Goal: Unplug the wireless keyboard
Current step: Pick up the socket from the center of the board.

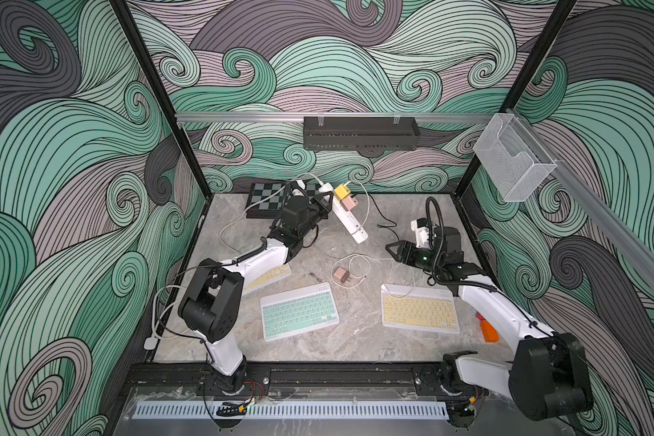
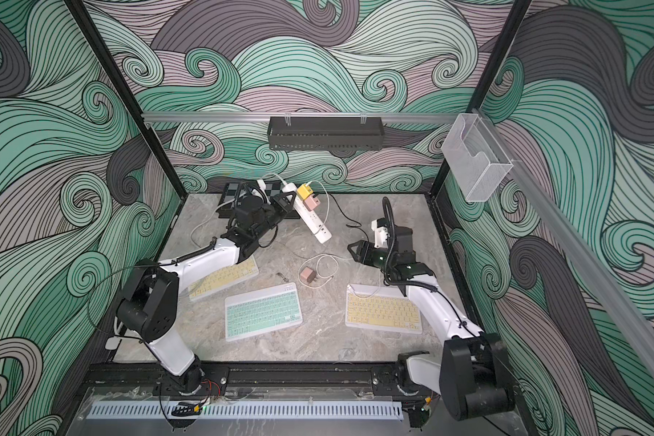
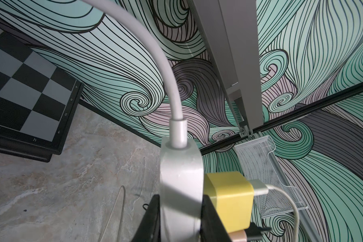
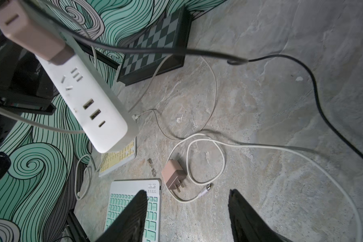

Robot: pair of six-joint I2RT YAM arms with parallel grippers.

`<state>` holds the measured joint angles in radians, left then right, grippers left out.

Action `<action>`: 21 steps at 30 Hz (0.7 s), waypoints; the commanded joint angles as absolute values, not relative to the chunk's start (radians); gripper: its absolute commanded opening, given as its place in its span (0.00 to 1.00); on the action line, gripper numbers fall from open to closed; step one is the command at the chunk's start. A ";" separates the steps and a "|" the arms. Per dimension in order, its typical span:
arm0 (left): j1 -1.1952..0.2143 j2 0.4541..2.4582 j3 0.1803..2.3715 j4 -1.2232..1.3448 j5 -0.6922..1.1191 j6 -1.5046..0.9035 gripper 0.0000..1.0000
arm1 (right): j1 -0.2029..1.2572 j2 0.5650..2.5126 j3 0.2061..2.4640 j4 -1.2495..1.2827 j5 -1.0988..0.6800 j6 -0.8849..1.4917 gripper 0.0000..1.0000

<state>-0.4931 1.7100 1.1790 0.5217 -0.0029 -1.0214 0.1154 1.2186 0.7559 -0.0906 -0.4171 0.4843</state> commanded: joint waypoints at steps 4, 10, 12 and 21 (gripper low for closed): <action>-0.486 1.644 1.238 0.531 -0.001 -1.021 0.00 | 0.076 1.219 0.798 -0.019 -0.479 0.529 0.62; -0.485 1.650 1.236 0.545 0.042 -1.028 0.00 | 0.075 1.235 0.815 0.031 -0.574 0.550 0.60; -0.483 1.652 1.236 0.556 0.058 -1.029 0.00 | 0.075 1.237 0.823 0.061 -0.630 0.548 0.60; -0.484 1.703 1.229 0.693 0.160 -1.120 0.00 | 0.158 1.276 0.884 0.160 -0.677 0.517 0.56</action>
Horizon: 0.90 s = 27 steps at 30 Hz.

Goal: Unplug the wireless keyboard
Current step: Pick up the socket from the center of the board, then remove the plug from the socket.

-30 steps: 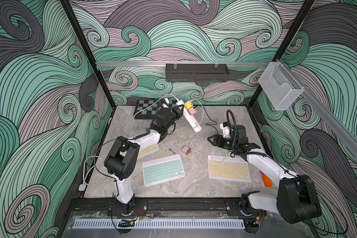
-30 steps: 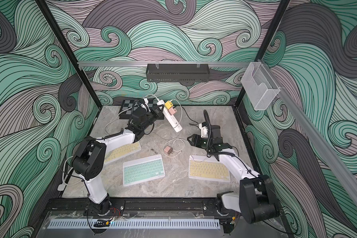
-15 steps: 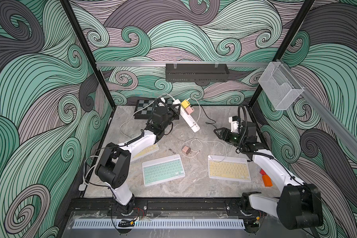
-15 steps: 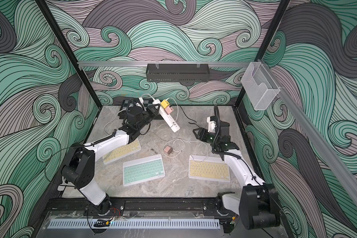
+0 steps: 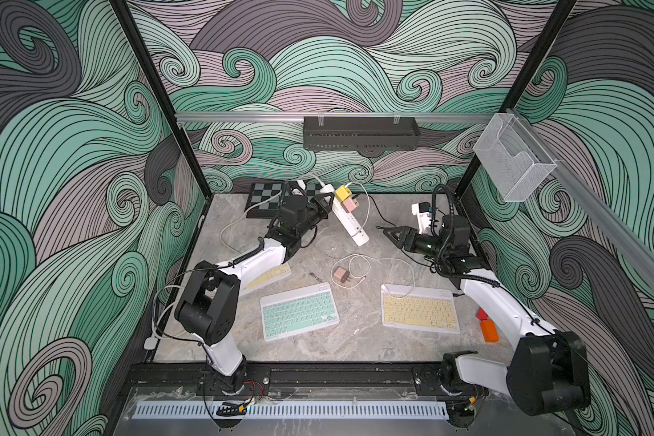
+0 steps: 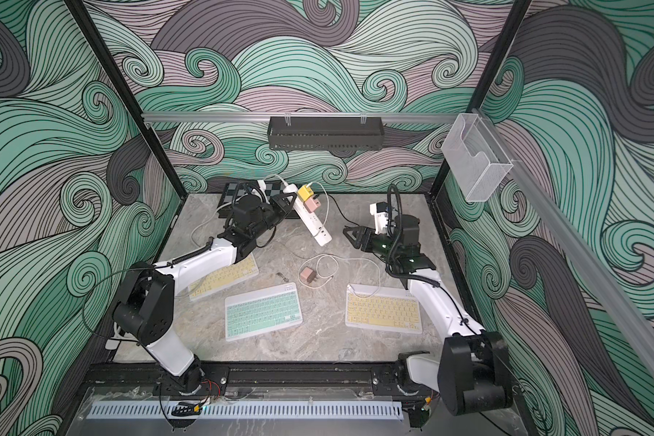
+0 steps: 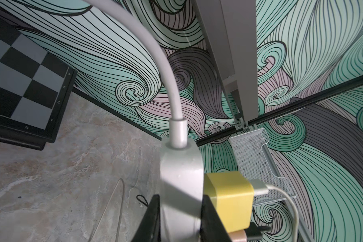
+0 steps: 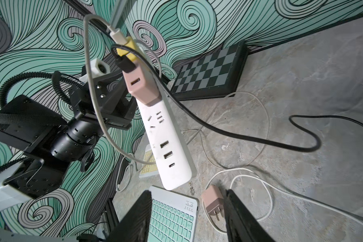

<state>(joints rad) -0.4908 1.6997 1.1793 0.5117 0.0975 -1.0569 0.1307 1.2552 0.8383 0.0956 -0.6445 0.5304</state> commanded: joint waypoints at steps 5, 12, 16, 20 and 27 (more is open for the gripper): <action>-0.483 1.724 1.216 0.774 0.172 -1.147 0.00 | 0.208 1.335 0.956 0.159 -0.655 0.497 0.56; -0.485 1.694 1.199 0.790 0.167 -1.098 0.00 | 0.210 1.353 0.975 0.169 -0.631 0.485 0.53; -0.485 1.688 1.195 0.826 0.166 -1.094 0.00 | 0.215 1.362 0.990 0.180 -0.653 0.491 0.51; -0.485 1.689 1.196 0.857 0.177 -1.097 0.00 | 0.221 1.371 1.005 0.173 -0.660 0.488 0.49; -0.486 1.669 1.199 0.843 0.196 -1.072 0.00 | 0.219 1.352 1.015 0.153 -0.633 0.469 0.49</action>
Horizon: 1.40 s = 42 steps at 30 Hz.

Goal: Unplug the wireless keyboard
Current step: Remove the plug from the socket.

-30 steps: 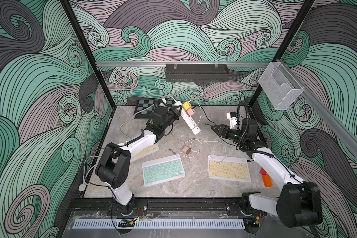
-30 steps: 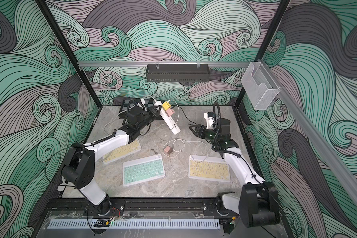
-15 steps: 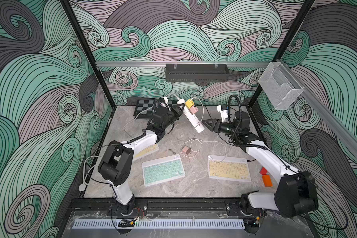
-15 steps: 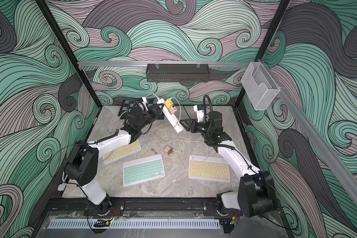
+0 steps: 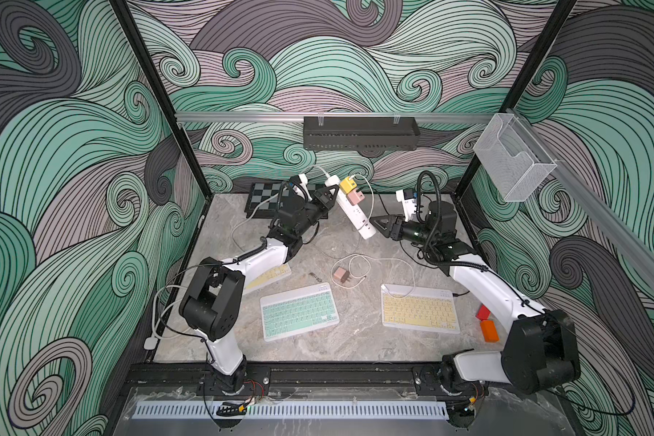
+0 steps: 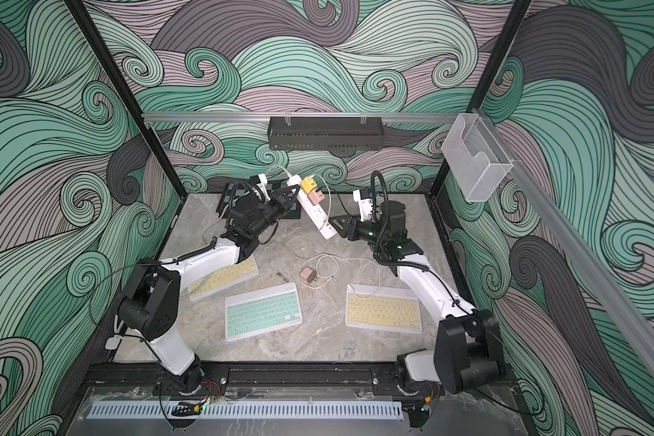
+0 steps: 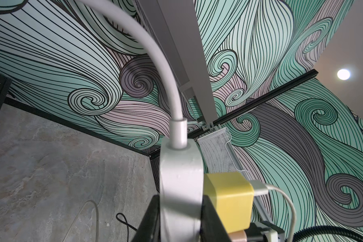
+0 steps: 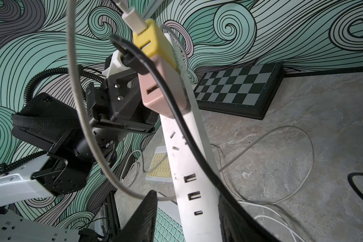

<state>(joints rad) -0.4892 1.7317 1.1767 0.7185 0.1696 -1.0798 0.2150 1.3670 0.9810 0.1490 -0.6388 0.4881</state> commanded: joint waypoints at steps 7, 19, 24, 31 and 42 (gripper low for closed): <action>-0.485 1.657 1.211 0.821 0.219 -1.052 0.00 | 0.221 1.352 1.033 0.159 -0.645 0.478 0.49; -0.489 1.650 1.207 0.807 0.233 -1.063 0.00 | 0.228 1.399 1.060 0.225 -0.623 0.535 0.46; -0.500 1.650 1.210 0.787 0.230 -1.067 0.00 | 0.269 1.420 1.084 0.267 -0.639 0.494 0.46; -0.514 1.655 1.216 0.761 0.222 -1.082 0.00 | 0.282 1.430 1.075 0.364 -0.601 0.422 0.47; -0.524 1.666 1.214 0.754 0.206 -1.110 0.00 | 0.285 1.505 1.112 0.409 -0.611 0.328 0.46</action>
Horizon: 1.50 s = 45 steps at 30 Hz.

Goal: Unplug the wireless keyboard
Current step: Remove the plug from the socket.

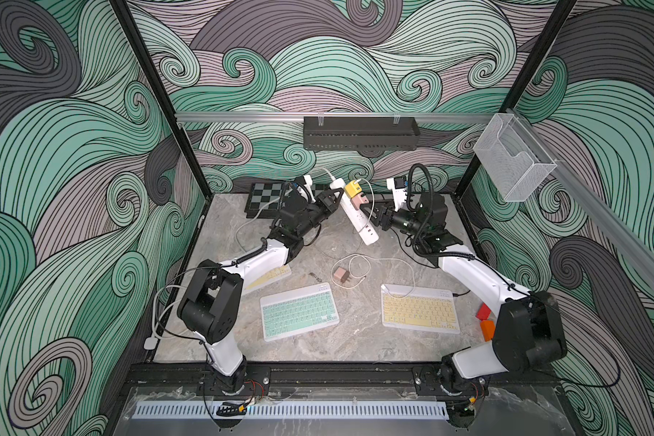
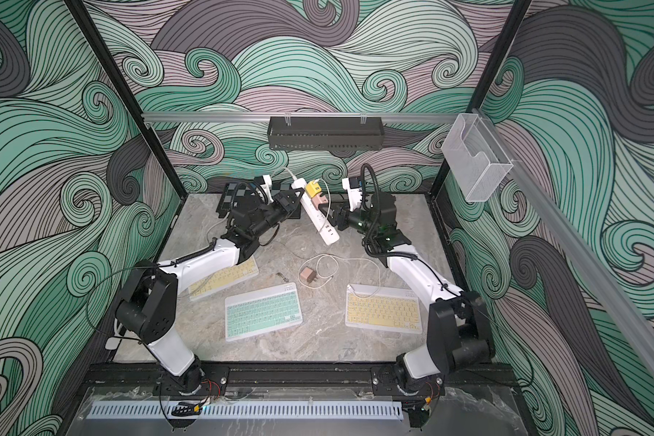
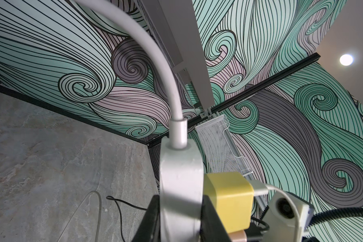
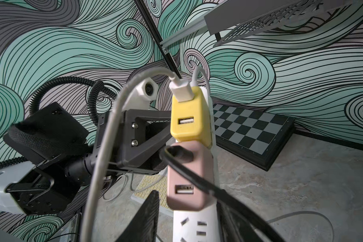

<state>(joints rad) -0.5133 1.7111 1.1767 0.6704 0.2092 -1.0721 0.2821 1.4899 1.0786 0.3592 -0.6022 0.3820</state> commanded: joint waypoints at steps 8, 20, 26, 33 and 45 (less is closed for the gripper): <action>-0.529 1.670 1.204 0.717 0.183 -1.120 0.00 | 0.290 1.573 1.144 0.481 -0.615 0.324 0.36; -0.531 1.637 1.212 0.495 0.053 -1.149 0.00 | 0.296 1.574 1.129 0.461 -0.577 0.292 0.00; -0.539 1.624 1.258 0.313 -0.008 -1.129 0.00 | 0.297 1.541 1.085 0.457 -0.508 0.279 0.00; -0.541 1.607 1.216 0.345 -0.044 -1.117 0.00 | 0.283 1.484 1.038 0.471 -0.443 0.289 0.00; -0.540 1.581 1.193 0.384 -0.082 -1.075 0.00 | 0.158 1.427 0.973 0.596 -0.494 0.488 0.00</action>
